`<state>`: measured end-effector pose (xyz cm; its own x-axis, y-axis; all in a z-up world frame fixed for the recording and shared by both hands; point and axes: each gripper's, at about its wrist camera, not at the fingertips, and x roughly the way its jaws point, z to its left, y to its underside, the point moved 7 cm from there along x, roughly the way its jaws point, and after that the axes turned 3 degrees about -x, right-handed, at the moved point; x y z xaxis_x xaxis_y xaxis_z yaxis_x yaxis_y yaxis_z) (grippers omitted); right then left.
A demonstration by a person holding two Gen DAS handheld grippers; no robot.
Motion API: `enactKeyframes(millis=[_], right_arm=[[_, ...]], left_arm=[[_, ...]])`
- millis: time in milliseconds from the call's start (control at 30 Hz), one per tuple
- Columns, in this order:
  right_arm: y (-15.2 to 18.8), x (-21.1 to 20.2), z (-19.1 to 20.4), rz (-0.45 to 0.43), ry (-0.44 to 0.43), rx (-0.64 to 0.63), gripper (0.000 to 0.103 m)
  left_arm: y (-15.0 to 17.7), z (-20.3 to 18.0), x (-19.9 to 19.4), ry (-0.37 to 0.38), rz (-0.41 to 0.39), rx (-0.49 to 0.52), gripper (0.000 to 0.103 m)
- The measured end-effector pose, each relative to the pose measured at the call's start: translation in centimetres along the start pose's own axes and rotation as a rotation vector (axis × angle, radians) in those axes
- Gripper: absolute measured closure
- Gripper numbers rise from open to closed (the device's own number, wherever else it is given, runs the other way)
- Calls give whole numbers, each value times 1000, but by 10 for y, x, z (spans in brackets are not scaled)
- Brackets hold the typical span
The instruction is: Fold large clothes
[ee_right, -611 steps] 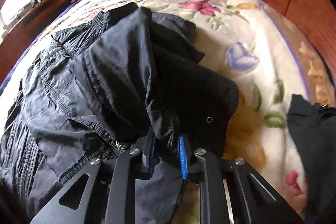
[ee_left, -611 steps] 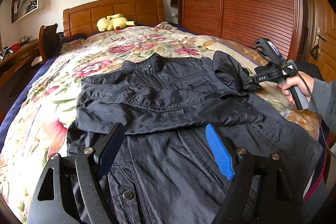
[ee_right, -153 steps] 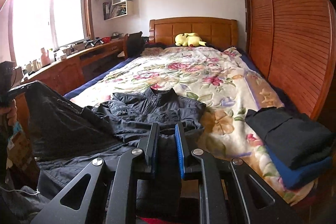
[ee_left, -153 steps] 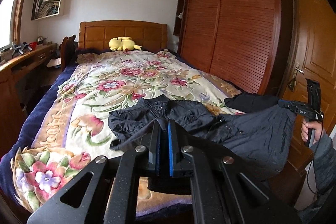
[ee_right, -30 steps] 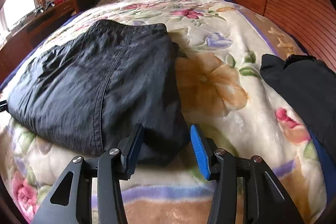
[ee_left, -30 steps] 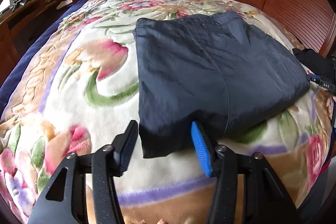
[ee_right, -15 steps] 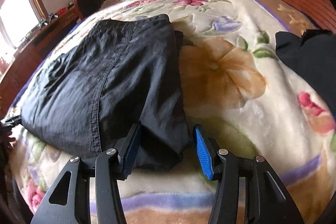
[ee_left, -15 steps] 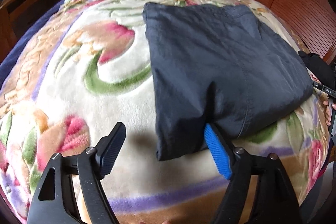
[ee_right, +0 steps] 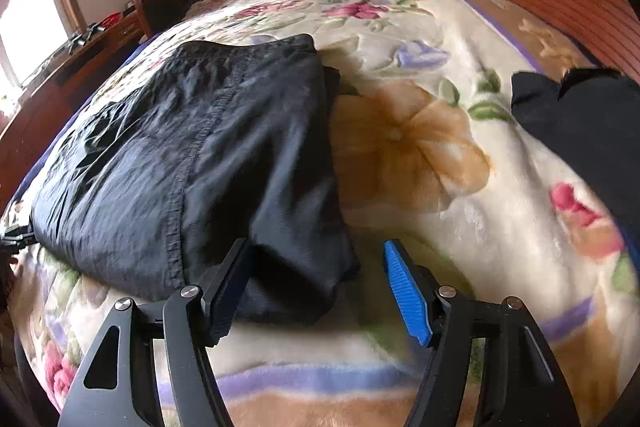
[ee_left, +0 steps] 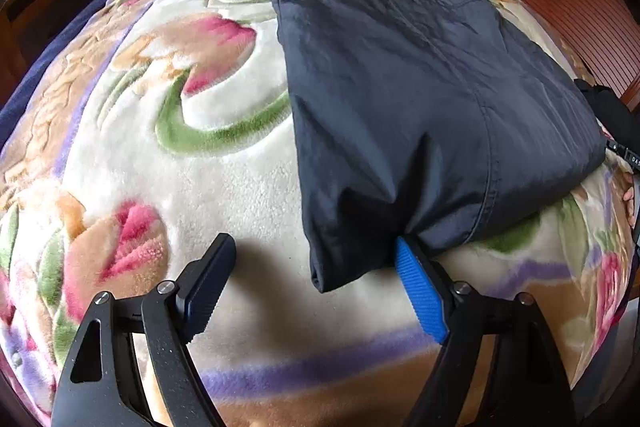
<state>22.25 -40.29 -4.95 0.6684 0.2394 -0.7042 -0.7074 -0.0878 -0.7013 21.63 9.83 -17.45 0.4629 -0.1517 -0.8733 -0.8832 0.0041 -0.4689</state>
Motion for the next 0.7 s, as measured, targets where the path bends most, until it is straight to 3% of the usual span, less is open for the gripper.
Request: enactKeyframes(millis=[200, 267, 500, 600, 667, 700], right_arm=[[4, 7, 4, 42, -6, -36, 30], [3, 15, -1, 61, -14, -8, 26], [4, 27, -11, 79, -134, 97, 25], [5, 27, -10, 80, -141, 87, 29], [3, 27, -5, 77, -172, 71, 47], [3, 26, -3, 75, -185, 65, 51]], left_arm=[[-5, -12, -16, 26, -78, 43, 21], [-8, -14, -15, 16, -74, 45, 21], [-11, -9, -8, 59, -63, -8, 21], [-10, -9, -12, 70, -85, -12, 31], [-9, -12, -13, 84, -85, 1, 48], [-7, -14, -13, 90, -80, 9, 52]])
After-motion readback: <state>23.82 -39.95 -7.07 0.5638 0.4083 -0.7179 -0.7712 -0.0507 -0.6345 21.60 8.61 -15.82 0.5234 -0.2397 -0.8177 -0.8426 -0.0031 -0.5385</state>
